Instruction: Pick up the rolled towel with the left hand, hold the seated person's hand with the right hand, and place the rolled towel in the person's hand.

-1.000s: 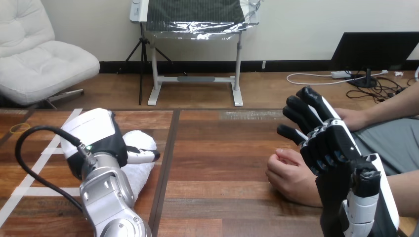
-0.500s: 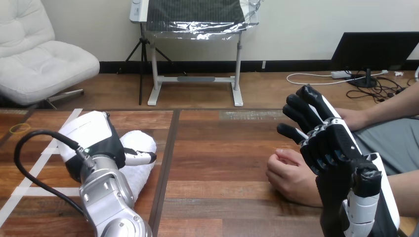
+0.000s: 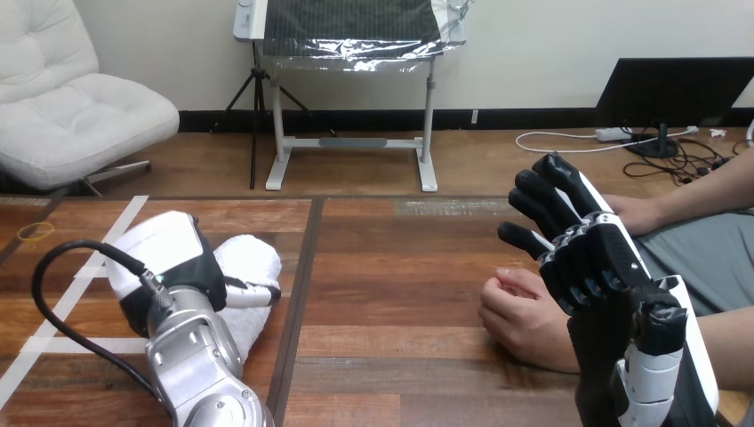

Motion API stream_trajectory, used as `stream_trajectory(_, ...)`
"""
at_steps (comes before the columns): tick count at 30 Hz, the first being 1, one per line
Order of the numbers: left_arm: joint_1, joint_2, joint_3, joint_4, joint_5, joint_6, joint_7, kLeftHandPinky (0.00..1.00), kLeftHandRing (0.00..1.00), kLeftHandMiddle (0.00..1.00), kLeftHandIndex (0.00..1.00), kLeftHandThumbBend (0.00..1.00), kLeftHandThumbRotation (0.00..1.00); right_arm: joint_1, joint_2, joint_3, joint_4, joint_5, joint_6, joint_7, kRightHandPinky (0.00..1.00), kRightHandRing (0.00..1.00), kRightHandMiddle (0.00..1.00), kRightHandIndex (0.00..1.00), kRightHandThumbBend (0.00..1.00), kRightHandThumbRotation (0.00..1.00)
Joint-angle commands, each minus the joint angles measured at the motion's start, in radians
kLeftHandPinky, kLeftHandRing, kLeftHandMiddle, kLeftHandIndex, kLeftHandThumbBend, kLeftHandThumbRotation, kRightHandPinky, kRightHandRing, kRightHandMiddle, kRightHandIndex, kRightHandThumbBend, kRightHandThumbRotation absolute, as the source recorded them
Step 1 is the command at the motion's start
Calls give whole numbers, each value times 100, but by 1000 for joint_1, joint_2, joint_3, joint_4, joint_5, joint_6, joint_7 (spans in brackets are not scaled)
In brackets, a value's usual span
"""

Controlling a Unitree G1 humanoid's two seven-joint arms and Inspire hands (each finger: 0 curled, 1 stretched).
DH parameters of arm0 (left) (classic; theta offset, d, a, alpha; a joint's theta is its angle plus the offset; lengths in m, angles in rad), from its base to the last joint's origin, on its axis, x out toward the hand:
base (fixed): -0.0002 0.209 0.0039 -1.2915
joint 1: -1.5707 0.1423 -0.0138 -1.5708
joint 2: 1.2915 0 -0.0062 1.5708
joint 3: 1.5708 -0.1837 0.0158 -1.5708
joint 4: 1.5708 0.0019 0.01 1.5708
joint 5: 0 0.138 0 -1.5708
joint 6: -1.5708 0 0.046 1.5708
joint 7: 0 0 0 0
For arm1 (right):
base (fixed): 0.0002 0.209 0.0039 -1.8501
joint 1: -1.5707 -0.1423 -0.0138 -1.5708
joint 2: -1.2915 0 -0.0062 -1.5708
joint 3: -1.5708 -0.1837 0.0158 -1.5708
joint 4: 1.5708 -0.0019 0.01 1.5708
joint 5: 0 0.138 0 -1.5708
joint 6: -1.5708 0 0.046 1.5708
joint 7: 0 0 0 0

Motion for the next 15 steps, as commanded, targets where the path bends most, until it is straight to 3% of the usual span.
stream_trajectory(1, -68, 11, -5, 30, 3, -3, -6, 100, 98, 96, 91, 88, 44, -47, 8, 1, -49, 9, -7, -1, 84, 91, 90, 91, 83, 100)
stream_trajectory(15, -107, 23, -26, 89, -17, -13, -74, 100, 96, 94, 89, 87, 47, -45, 5, -1, -59, 9, -4, -4, 84, 91, 90, 91, 83, 100)
